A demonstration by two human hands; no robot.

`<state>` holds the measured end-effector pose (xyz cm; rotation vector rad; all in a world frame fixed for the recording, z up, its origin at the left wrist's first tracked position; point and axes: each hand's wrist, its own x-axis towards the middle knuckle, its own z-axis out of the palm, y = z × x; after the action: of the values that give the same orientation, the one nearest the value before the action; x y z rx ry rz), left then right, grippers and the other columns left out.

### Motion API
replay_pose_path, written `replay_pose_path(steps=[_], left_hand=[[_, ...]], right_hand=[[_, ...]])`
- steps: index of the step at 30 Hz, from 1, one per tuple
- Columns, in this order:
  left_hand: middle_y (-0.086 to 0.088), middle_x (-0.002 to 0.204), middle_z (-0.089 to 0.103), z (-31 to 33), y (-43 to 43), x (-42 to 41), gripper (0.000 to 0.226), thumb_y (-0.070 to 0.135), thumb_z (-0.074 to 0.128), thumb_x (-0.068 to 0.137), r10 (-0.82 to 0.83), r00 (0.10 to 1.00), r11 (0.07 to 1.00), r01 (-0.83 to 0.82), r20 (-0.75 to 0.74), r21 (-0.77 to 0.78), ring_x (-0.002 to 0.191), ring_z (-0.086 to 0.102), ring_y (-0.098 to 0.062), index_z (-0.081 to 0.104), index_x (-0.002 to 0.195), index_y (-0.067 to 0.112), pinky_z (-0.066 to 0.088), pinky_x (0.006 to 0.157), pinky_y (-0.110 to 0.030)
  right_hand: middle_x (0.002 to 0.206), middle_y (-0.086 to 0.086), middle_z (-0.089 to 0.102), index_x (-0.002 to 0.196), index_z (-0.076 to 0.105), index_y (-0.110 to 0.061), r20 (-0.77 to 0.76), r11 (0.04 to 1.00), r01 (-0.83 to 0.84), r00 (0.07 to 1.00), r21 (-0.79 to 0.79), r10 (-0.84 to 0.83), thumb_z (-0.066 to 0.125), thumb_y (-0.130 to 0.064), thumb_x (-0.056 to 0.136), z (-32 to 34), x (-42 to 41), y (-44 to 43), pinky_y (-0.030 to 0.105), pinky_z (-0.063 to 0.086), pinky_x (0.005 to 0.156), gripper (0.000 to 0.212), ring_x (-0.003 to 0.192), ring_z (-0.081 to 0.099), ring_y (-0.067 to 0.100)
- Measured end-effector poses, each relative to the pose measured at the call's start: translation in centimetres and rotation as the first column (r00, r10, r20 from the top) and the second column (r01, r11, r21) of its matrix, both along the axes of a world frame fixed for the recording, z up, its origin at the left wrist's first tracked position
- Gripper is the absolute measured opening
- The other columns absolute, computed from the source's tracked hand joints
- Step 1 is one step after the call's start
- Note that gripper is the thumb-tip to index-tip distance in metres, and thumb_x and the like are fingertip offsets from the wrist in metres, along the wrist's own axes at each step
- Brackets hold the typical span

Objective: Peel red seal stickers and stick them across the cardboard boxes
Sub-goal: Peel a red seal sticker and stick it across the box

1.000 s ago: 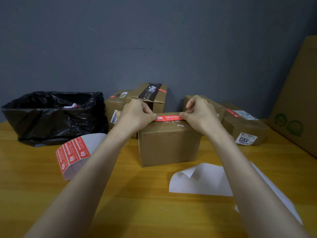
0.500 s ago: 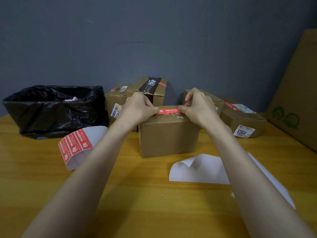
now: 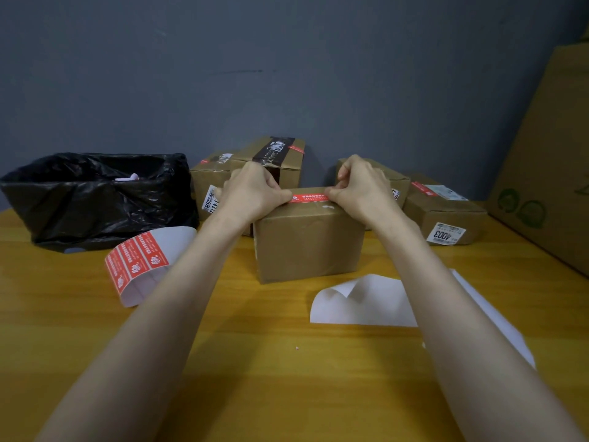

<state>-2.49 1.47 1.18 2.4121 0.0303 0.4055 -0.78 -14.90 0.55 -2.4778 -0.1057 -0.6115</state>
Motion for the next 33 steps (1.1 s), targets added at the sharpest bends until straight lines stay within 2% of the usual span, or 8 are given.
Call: replay_pose_path(steps=[10,14,19,23,26,29,31,33], left_hand=[[0.003,0.098,0.068,0.0,-0.2,0.0,0.011,0.033,0.069,0.076,0.016,1.000,0.999,-0.016,0.005,0.032,0.103,0.054,-0.024,0.068,0.074,0.022,0.032,0.092,-0.042],[0.003,0.096,0.068,0.0,-0.2,0.0,0.013,0.033,0.068,0.078,0.014,1.000,0.999,-0.014,0.000,0.049,0.102,0.055,-0.024,0.066,0.070,0.023,0.033,0.093,-0.042],[0.002,0.095,0.066,0.1,-0.4,-0.4,0.016,0.032,0.068,0.078,0.030,0.999,0.995,-0.032,0.021,0.090,0.103,0.054,-0.025,0.060,0.066,0.024,0.026,0.083,-0.038],[0.002,0.090,0.059,0.2,-0.1,-0.5,0.025,0.031,0.068,0.078,0.012,0.999,0.994,-0.017,0.043,0.112,0.100,0.051,-0.024,0.048,0.064,0.023,0.025,0.084,-0.037],[0.009,0.079,0.056,0.3,0.5,-0.3,0.023,0.026,0.066,0.080,-0.051,0.998,0.991,0.047,0.029,0.127,0.093,0.051,-0.019,0.051,0.064,0.024,0.031,0.089,-0.036],[0.006,0.079,0.059,0.7,2.0,-0.2,0.015,0.010,0.061,0.084,-0.236,0.972,0.972,0.235,0.025,0.026,0.088,0.058,-0.015,0.061,0.076,0.022,0.048,0.088,-0.034],[0.001,0.086,0.061,1.2,2.7,-0.6,0.026,0.000,0.050,0.089,-0.322,0.946,0.946,0.321,0.031,0.046,0.090,0.057,-0.011,0.068,0.095,0.019,0.045,0.078,-0.017],[0.000,0.097,0.062,1.5,3.1,-0.6,0.040,-0.003,0.043,0.092,-0.369,0.930,0.923,0.367,-0.003,0.113,0.096,0.054,-0.009,0.067,0.107,0.024,0.042,0.074,-0.009]], right_hand=[[0.098,0.008,0.065,0.086,0.045,-0.020,-0.018,1.000,-0.016,1.000,-0.010,0.016,0.064,-0.016,0.077,0.0,0.0,0.1,0.031,0.039,0.068,0.022,0.095,0.057,0.028],[0.098,0.010,0.064,0.087,0.046,-0.018,-0.019,0.999,-0.032,0.999,0.011,0.032,0.063,-0.015,0.077,0.1,-0.2,0.2,0.031,0.038,0.067,0.021,0.095,0.056,0.029],[0.097,0.012,0.063,0.089,0.045,-0.015,-0.037,0.998,-0.059,0.998,0.027,0.060,0.064,-0.012,0.076,0.2,-0.4,0.4,0.029,0.036,0.067,0.023,0.092,0.057,0.029],[0.096,0.006,0.054,0.089,0.045,-0.014,-0.039,0.999,-0.048,0.998,-0.018,0.047,0.066,-0.016,0.078,0.6,-0.8,0.1,0.027,0.026,0.061,0.023,0.086,0.044,0.021],[0.096,0.002,0.049,0.092,0.050,-0.013,-0.074,0.998,-0.053,0.996,-0.020,0.051,0.068,-0.024,0.081,1.0,-1.2,-0.8,0.025,0.028,0.056,0.024,0.088,0.042,0.016],[0.086,-0.004,0.053,0.093,0.057,-0.016,-0.087,0.994,-0.105,0.991,0.011,0.106,0.067,-0.023,0.084,1.7,-1.5,-1.3,0.022,0.033,0.069,0.015,0.088,0.048,0.013],[0.079,-0.006,0.056,0.093,0.063,-0.020,-0.091,0.988,-0.156,0.984,-0.002,0.155,0.061,-0.015,0.087,2.1,-1.7,-1.6,0.020,0.035,0.070,0.008,0.084,0.051,0.012],[0.087,-0.001,0.061,0.100,0.068,-0.024,-0.119,0.977,-0.203,0.974,-0.068,0.194,0.050,-0.006,0.089,2.4,-1.9,-1.5,0.022,0.040,0.073,0.027,0.087,0.054,0.014]])
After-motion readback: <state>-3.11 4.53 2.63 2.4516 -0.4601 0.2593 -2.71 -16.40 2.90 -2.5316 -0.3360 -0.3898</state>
